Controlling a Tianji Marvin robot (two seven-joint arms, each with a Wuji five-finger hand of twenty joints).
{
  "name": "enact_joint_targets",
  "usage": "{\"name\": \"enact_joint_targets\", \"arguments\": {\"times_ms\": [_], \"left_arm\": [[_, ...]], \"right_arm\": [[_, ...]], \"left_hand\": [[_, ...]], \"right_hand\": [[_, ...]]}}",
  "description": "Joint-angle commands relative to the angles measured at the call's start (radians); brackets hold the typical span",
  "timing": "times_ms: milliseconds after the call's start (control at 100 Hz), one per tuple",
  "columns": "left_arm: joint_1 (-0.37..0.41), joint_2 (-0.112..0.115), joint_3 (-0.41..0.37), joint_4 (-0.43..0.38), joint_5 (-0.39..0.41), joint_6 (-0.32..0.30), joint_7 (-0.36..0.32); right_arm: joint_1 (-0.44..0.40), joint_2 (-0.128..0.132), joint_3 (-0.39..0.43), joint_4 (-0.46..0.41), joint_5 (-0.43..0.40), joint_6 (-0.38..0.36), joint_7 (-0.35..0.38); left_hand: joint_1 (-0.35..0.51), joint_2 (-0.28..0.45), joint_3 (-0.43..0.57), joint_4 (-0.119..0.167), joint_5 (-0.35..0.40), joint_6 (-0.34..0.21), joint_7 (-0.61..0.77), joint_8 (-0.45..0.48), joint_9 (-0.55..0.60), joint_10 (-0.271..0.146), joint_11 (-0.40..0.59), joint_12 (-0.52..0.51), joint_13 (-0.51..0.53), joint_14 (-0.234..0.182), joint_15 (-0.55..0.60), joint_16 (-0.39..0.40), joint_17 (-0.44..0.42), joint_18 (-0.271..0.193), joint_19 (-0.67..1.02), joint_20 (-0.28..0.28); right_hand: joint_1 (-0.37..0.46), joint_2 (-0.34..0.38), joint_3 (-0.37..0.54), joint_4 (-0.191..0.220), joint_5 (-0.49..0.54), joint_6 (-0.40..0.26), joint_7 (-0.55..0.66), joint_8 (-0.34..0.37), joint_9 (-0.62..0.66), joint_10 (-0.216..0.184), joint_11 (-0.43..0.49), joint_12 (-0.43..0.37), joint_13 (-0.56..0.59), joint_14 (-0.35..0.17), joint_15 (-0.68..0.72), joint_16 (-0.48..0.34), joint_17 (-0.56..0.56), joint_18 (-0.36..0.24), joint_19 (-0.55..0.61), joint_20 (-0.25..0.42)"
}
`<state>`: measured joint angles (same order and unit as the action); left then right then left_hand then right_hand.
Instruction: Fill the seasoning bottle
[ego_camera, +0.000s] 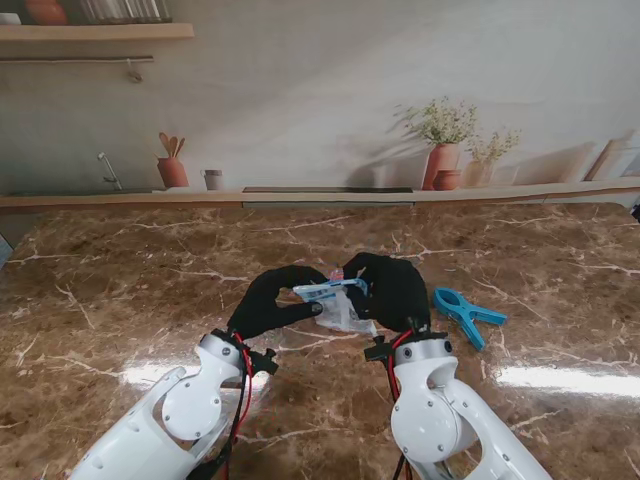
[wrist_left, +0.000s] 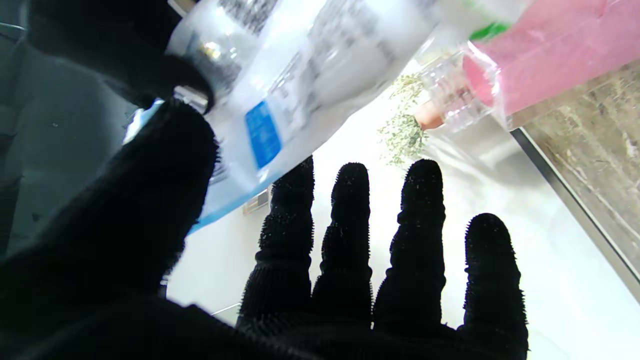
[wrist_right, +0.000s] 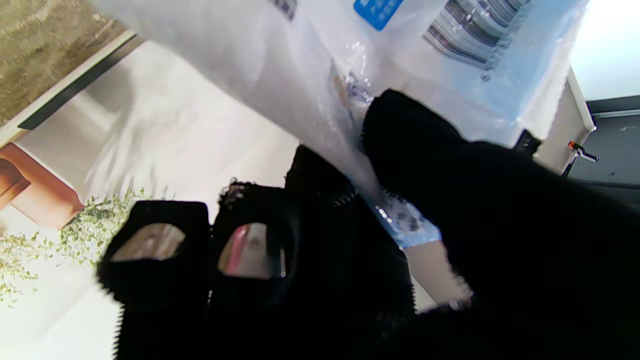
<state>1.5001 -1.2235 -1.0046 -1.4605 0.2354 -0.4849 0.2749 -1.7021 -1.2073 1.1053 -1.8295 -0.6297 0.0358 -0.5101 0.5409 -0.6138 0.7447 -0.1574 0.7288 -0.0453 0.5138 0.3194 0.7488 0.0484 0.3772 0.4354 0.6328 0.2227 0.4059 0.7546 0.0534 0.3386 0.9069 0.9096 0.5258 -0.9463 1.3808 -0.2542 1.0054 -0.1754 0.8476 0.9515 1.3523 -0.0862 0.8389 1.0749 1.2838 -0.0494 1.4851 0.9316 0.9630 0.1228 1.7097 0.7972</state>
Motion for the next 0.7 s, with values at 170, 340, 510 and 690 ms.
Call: {"name": "enact_joint_targets", "arguments": {"times_ms": [170,340,510,690], "left_arm": [[0.026,0.041,-0.020,-0.076,-0.004,-0.010,-0.114],[0.038,0.088,-0.037,-0.116,-0.078,0.040,-0.307],[0.058,0.124,-0.052,-0.147,-0.162,0.099,-0.472],[0.061,0.143,-0.046,-0.125,-0.198,0.134,-0.560]], "right_arm": [[-0.037,0.008,-0.009,-0.002,0.061,0.015,0.080],[-0.073,0.015,-0.007,-0.008,0.121,0.005,0.140],[-0.120,0.035,0.004,-0.023,0.150,0.009,0.233],[-0.143,0.045,-0.004,-0.014,0.181,0.016,0.287]], "left_hand": [[0.253,0.008,-0.009,-0.043,0.118,-0.098,0.311,-0.038,0.247,-0.015,0.043,0.141,0.242,-0.014,0.206,0.148,0.223,0.006,0.281,0.161],[0.359,0.136,0.139,-0.095,0.165,-0.145,0.473,0.141,0.424,0.009,0.028,0.225,0.444,-0.009,0.321,0.088,0.477,-0.018,0.463,-0.021],[0.384,0.207,0.140,-0.111,0.120,-0.146,0.555,0.380,0.429,0.037,0.094,0.226,0.494,0.007,0.370,0.084,0.550,-0.005,0.552,-0.105],[0.390,0.212,0.123,-0.124,0.097,-0.146,0.565,0.440,0.436,0.036,0.125,0.223,0.515,0.008,0.413,0.102,0.575,-0.005,0.625,-0.089]], "right_hand": [[0.041,0.024,0.170,0.080,0.104,-0.137,0.087,0.064,0.077,-0.023,0.026,-0.004,0.036,-0.089,0.048,0.040,0.045,0.012,0.090,0.004],[0.043,0.004,0.175,0.066,0.091,-0.132,0.097,0.024,0.081,-0.019,0.047,-0.056,0.037,-0.090,0.051,0.030,0.078,0.016,0.097,-0.015],[0.047,-0.003,0.166,0.056,0.074,-0.127,0.116,-0.032,0.087,-0.017,0.051,-0.120,0.037,-0.086,0.028,0.009,0.113,0.022,0.095,-0.042],[0.045,-0.012,0.169,0.053,0.072,-0.127,0.119,-0.042,0.091,-0.022,0.057,-0.150,0.038,-0.094,0.026,0.002,0.145,0.022,0.093,-0.059]]}}
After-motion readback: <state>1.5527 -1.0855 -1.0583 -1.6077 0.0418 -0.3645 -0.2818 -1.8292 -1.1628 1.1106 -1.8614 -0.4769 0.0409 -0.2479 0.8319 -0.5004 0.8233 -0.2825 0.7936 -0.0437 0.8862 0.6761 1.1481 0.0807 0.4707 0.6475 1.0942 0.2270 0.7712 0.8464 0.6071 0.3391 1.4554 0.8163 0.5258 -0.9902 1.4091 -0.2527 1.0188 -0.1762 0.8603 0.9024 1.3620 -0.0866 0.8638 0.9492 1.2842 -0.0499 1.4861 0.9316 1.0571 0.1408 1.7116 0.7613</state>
